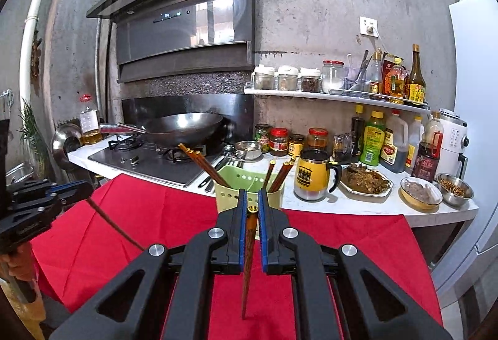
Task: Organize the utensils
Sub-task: 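Lift the left tool's chopstick upright above the holder while the right tool lifts its own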
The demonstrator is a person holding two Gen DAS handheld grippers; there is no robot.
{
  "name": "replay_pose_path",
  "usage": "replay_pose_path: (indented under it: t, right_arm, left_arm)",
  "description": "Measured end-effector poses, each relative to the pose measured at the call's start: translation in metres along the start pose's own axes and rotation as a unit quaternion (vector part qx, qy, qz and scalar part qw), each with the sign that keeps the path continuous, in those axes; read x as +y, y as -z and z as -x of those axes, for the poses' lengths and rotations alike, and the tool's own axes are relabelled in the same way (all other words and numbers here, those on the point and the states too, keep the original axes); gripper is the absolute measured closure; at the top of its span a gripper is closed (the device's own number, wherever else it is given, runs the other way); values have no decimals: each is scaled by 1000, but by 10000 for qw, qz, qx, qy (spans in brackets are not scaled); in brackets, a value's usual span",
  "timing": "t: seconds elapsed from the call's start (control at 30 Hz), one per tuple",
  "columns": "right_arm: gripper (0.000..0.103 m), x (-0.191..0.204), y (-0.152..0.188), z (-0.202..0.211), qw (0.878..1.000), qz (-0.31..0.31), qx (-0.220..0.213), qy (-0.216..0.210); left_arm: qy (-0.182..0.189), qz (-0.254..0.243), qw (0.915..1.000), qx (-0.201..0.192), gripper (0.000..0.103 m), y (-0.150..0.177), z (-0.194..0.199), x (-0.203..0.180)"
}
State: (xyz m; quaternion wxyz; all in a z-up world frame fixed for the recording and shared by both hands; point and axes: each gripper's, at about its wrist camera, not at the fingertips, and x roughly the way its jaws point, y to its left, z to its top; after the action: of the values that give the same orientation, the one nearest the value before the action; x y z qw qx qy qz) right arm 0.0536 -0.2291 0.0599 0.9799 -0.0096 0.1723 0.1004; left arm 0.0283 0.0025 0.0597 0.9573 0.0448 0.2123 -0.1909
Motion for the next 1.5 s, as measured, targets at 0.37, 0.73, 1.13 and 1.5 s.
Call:
replay_pose_path:
  t: [0.37, 0.73, 1.13, 1.5]
  right_arm:
    - [94, -3, 12, -14, 10000, -48, 53, -3]
    - [95, 4, 65, -51, 9956, 21, 928, -139]
    - [96, 3, 56, -55, 9960, 98, 874, -144]
    - [96, 10, -43, -84, 9987, 211, -371, -266]
  left_arm:
    - [117, -176, 9997, 104, 96, -1, -30, -18]
    - [1, -135, 9950, 994, 96, 39, -70, -16]
    - [54, -126, 9959, 898, 96, 24, -68, -14]
    - [210, -218, 9993, -209, 96, -88, -78, -19]
